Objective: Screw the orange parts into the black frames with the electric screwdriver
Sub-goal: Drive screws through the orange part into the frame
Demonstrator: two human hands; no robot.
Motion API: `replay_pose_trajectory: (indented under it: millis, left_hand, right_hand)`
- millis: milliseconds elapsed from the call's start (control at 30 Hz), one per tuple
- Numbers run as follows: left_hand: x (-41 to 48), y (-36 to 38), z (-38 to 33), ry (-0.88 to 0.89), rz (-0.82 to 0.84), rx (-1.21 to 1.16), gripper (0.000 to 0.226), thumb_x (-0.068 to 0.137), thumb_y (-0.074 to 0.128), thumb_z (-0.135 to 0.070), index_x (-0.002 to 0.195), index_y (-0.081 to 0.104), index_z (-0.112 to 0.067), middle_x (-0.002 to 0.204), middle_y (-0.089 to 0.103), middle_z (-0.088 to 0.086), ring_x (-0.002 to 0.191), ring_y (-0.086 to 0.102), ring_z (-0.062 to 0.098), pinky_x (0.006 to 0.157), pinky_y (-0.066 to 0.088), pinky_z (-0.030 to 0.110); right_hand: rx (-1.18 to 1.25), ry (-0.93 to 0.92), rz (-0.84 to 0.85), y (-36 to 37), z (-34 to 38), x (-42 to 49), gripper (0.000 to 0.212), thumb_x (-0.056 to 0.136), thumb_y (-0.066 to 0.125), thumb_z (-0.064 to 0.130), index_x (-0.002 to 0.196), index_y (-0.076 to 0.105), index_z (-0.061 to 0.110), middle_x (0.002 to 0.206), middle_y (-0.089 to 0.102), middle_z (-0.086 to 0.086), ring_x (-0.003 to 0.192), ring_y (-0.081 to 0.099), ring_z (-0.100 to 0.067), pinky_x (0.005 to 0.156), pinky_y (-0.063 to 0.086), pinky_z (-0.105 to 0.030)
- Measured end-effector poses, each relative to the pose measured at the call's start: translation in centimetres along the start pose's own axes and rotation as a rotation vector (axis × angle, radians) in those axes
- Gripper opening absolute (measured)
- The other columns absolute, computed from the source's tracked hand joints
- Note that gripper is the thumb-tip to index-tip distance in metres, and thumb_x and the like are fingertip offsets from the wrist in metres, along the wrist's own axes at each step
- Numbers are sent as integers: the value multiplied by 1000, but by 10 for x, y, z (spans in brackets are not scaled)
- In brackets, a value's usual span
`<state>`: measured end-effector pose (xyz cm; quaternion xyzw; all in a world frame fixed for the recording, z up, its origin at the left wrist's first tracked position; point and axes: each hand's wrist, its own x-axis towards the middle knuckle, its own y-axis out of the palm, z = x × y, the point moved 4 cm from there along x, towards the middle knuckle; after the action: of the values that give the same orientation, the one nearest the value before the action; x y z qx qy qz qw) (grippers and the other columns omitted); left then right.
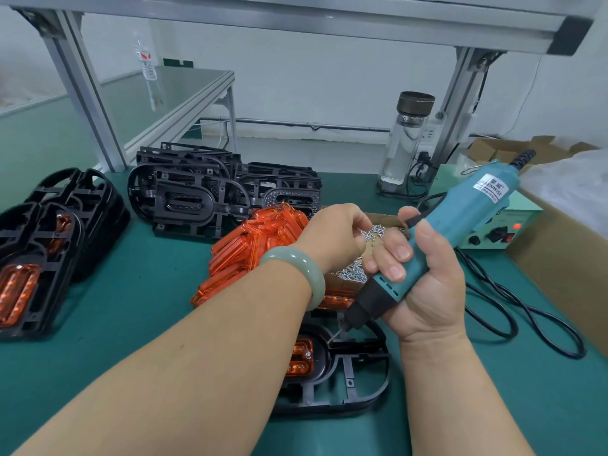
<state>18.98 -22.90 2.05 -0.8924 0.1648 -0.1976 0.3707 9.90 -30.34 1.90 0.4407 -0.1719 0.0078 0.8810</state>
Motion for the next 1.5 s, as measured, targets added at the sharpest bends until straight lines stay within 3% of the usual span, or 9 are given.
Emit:
replay_pose_trajectory:
  millis: [133,267,400,533,800,967,1100,1267,1500]
  left_hand:
    - [0,-2,-1,-41,-26,-185,25,82,59,-5,89,62,-29,75,58,-16,75,58,7,76,48,22]
    - [1,-4,0,-67,-52,-250,26,85,65,-10,109,69,-20,82,64,-11,83,63,7,85,50,23]
    - [-6,-16,4,-163,-131,-405,5,84,69,-15,87,68,-19,66,65,-4,57,60,8,65,56,29]
    - [-28,-31,9,-233,-190,-626,12,85,69,-13,73,66,-15,54,66,-5,49,60,2,49,49,15]
    - [-96,-57,38,-407,-308,-907,15,84,66,-3,78,72,-16,63,66,-4,61,59,9,61,53,21]
    - [-141,-60,56,-447,-390,-994,15,84,63,-7,82,70,-19,61,64,-4,55,58,6,50,49,16]
    - [-152,-55,56,-438,-332,-992,13,74,68,-10,67,73,-20,59,63,1,52,58,7,48,48,15]
    - [-151,-47,48,-423,-229,-1014,30,82,62,5,73,76,-20,65,65,-1,60,61,7,57,52,16]
    - [-152,-46,39,-381,-180,-1074,37,88,52,3,72,76,-21,64,62,2,60,58,10,54,49,18]
  right_hand:
    - [9,8,-2,-1,0,0,15,85,45,24,96,52,17,52,44,9,38,43,-3,50,44,-20]
    - [10,17,3,-1,-1,1,19,80,54,26,96,52,17,52,44,9,39,43,-3,50,45,-19]
    - [-2,10,4,-1,-1,0,19,79,54,27,95,53,17,52,45,9,39,43,-3,51,45,-20]
    - [-1,-2,-28,-1,-2,0,16,81,52,26,95,53,18,52,45,10,39,43,-3,51,45,-20]
    - [19,-41,-144,0,-6,-2,10,83,51,24,92,54,20,54,43,9,41,42,-4,53,44,-20]
    - [54,-68,-213,2,-11,-4,11,82,51,26,91,53,21,54,44,10,40,42,-4,53,45,-20]
    - [75,-77,-286,4,-20,-6,11,81,54,27,90,53,22,54,44,10,40,42,-4,53,46,-19]
    - [117,-112,-416,1,-22,-7,11,82,61,28,87,52,23,55,45,11,42,44,-4,56,48,-19]
    - [146,-151,-477,1,-21,-11,16,94,55,30,82,51,22,56,46,11,42,45,-4,58,50,-19]
